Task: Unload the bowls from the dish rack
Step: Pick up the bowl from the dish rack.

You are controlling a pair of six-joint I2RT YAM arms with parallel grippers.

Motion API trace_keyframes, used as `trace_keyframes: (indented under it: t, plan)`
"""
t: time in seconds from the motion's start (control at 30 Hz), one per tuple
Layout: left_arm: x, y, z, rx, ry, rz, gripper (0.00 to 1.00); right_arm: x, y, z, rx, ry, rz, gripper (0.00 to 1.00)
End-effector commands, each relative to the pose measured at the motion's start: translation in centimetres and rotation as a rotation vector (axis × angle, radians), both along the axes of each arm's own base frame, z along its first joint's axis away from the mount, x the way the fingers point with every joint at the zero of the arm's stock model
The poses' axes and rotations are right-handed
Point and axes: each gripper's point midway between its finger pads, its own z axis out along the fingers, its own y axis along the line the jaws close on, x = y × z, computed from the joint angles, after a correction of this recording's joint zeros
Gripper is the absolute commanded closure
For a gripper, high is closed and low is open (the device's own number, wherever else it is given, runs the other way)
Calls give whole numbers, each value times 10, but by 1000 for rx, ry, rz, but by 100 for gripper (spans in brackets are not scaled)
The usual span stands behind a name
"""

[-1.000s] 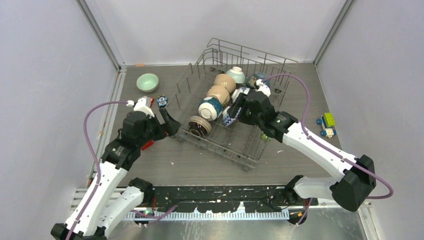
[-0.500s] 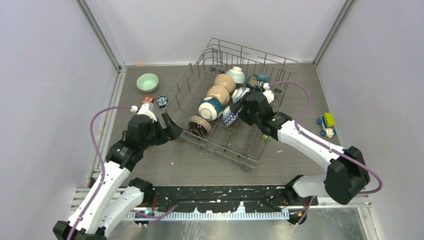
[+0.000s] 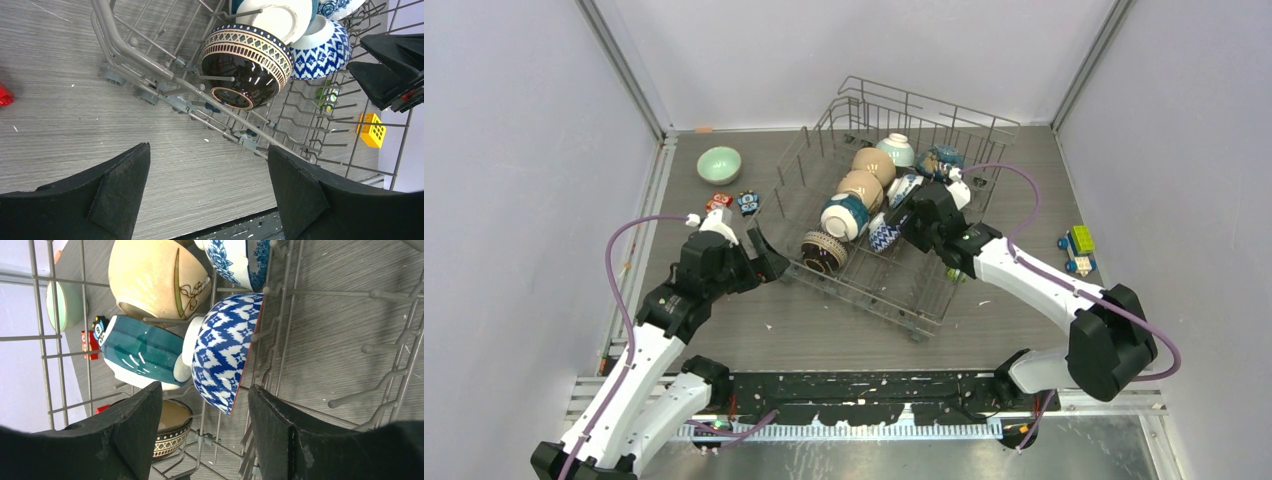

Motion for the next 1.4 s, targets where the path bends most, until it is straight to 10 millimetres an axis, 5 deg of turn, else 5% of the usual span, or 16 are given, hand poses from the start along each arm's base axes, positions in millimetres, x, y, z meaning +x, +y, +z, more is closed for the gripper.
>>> trace_keyframes:
  t: [0.0, 0.7, 0.97, 1.17, 1.37]
  plan:
    - [5, -4, 7, -28, -39, -5, 12, 9, -2, 1, 4, -18, -45, 32]
    - [7, -6, -2, -25, -15, -5, 12, 16, 4, -15, 83, -55, -42, 47]
    - [7, -6, -5, -23, -3, -4, 12, 19, 3, -8, 97, -110, -43, 55]
    - [8, -6, -4, -22, -4, -1, 13, 17, -2, -4, 55, -110, -38, 37]
    - [8, -6, -4, -22, -4, 2, 13, 11, -8, 6, 23, -121, -22, 34]
